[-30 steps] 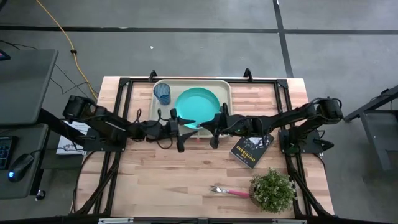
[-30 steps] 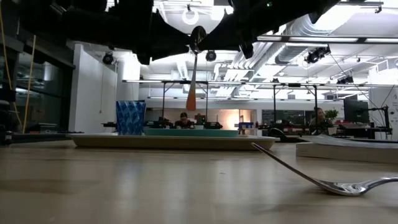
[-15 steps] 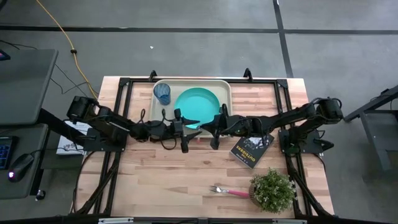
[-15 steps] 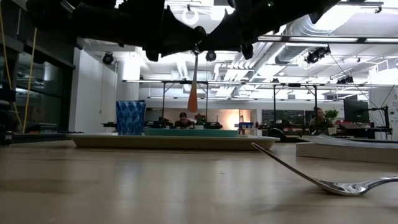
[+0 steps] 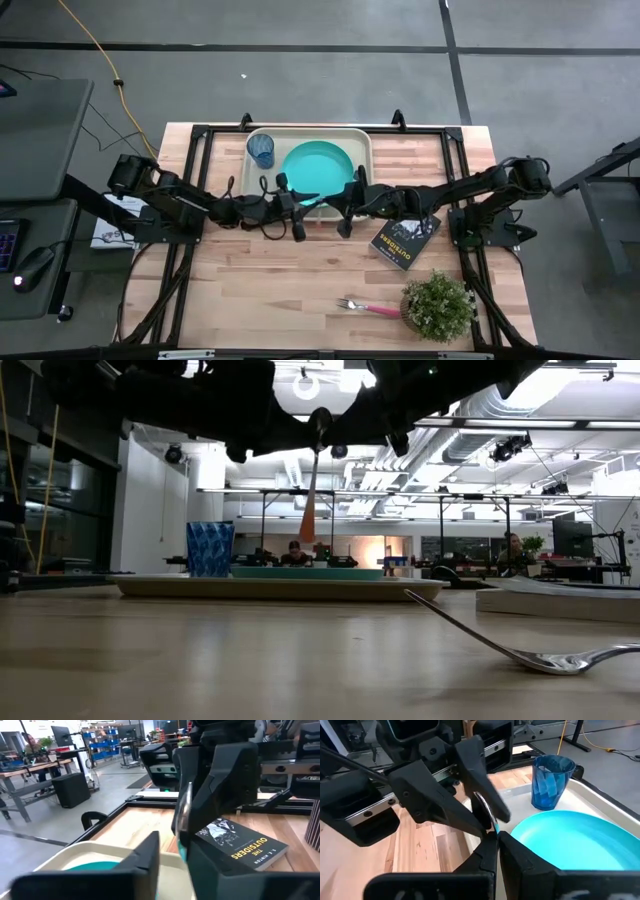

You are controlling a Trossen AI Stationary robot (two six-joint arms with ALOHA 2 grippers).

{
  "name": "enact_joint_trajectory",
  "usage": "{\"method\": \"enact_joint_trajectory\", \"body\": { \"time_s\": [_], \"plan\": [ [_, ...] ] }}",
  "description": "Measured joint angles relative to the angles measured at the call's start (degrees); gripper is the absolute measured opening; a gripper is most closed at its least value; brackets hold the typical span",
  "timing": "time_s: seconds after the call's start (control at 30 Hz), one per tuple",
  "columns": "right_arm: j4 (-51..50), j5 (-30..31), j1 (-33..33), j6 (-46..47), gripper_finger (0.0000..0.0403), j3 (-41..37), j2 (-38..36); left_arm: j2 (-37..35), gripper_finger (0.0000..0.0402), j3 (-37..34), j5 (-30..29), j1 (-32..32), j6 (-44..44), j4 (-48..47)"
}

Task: Pick and place plate/cup/fork/spoon on tray
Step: Put the orange spoon on the white tray beside the light blue plate

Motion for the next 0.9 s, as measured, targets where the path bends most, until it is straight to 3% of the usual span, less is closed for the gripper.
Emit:
{"method": "enact_joint_trajectory", "body": {
  "time_s": [0.13, 0.43, 0.63, 0.9],
  "plan": [
    [-0.2, 0.1, 0.0, -0.1, 0.0000, 0.0, 0.0, 0.0, 0.0010, 0.0, 0.3, 0.0, 0.0, -0.8],
    [-1.0, -0.7, -0.2, 0.3, 0.0010, 0.0, 0.2, -4.2, 0.0001, 0.2, 0.2, 0.0, 0.0, -8.4],
    [-1.2, -0.2, -0.6, -1.1, 0.0090, 0.0, -0.2, -9.9, 0.0000, -0.7, -1.9, 0.1, -1.9, -14.6],
    [-0.8, 0.6, -0.7, -1.2, 0.0191, 0.0, -0.2, -10.6, 0.0000, -2.1, -2.0, 0.1, -3.2, -15.2]
  ]
}}
